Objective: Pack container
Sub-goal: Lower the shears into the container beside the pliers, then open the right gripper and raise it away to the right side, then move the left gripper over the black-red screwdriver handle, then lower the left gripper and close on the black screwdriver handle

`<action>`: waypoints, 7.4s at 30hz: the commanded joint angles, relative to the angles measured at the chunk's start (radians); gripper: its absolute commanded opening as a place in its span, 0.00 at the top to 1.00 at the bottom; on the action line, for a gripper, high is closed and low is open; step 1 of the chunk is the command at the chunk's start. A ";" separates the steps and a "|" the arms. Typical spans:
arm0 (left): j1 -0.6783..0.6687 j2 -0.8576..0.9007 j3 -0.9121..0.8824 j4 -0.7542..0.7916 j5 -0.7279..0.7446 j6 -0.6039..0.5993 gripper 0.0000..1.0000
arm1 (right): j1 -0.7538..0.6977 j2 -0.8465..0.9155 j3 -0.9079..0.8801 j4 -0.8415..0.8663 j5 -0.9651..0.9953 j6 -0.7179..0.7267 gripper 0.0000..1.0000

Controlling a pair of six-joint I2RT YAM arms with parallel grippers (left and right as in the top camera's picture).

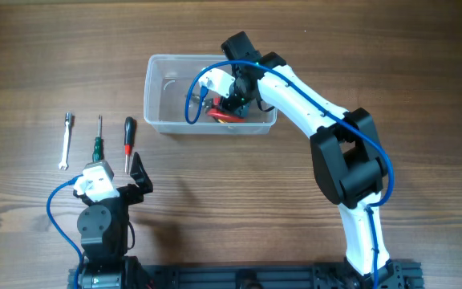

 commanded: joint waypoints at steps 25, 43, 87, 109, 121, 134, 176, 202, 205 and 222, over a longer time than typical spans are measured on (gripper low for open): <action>-0.004 -0.005 -0.001 -0.001 -0.009 -0.008 0.00 | -0.041 -0.245 0.352 0.010 0.271 0.273 0.00; -0.004 -0.005 -0.001 -0.001 -0.009 -0.008 0.00 | -0.531 -0.419 0.359 -0.214 0.546 0.783 0.00; 0.012 0.044 0.142 0.052 -0.014 -0.076 0.00 | -0.531 -0.418 0.358 -0.215 0.546 0.781 0.00; 0.122 1.222 1.119 -0.510 0.222 0.047 0.00 | -0.531 -0.418 0.358 -0.215 0.546 0.782 0.00; 0.122 1.421 1.119 -0.653 0.266 0.351 0.00 | -0.531 -0.418 0.358 -0.215 0.546 0.781 0.00; 0.122 1.591 1.118 -0.680 0.290 0.467 0.00 | -0.531 -0.418 0.358 -0.215 0.546 0.781 0.00; 0.122 1.769 1.118 -0.518 0.172 0.350 0.42 | -0.531 -0.418 0.358 -0.215 0.546 0.781 0.00; 0.122 1.769 1.119 -0.484 0.193 0.349 0.96 | -0.531 -0.418 0.358 -0.215 0.546 0.782 0.00; 0.122 1.769 1.119 -0.483 0.208 0.349 0.96 | -0.531 -0.418 0.358 -0.215 0.546 0.781 0.00; 0.122 1.749 1.231 -0.537 0.153 0.350 0.96 | -0.531 -0.418 0.358 -0.215 0.546 0.781 0.00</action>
